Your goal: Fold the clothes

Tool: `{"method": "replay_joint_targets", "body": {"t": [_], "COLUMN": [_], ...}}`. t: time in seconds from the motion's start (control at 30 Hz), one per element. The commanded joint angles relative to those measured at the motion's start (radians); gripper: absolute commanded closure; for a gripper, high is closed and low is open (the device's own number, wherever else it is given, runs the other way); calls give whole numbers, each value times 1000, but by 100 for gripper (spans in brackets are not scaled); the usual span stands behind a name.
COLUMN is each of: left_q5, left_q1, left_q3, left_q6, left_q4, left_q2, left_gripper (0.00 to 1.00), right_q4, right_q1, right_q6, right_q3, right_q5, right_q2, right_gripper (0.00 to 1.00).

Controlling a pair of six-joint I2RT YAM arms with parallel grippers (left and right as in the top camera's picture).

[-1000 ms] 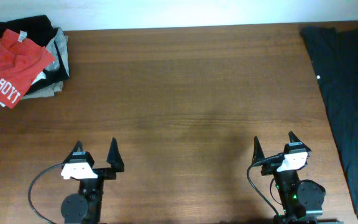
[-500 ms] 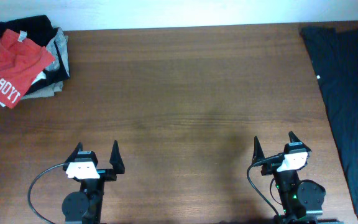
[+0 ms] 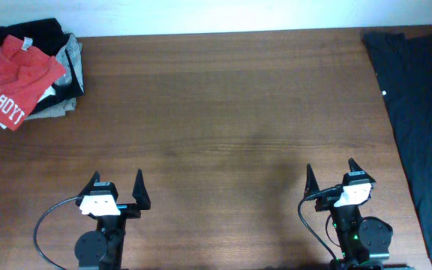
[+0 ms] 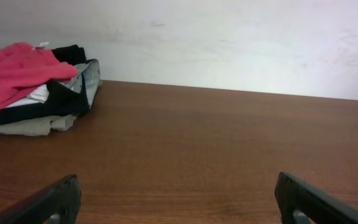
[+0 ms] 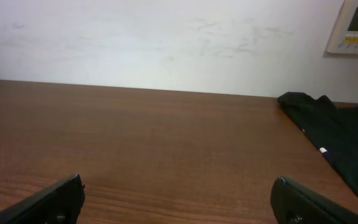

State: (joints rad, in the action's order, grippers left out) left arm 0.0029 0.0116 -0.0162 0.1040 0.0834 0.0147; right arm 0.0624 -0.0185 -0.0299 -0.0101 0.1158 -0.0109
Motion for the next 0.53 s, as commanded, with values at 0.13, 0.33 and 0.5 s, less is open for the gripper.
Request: {"method": "replay_joint_targets", "body": {"t": [0.13,0.33,0.5], "left_q5": [1,1,1], "left_q1": [-6,-6,-6], "left_q3": [8,8,8], "left_q6": [-19,-19,-19], "left_q4": [0,0,0], "left_q2": [-10,-10,-10], "left_gripper": [1,1,0], "right_q4": [6,6,6], "right_q1": [6,6,6], "right_q6": [5,5,5], "right_q3": [5,5,5], "right_q5": [-8,-8,-8], "right_q2": [8,8,8], "right_gripper": [1,1,2]}}
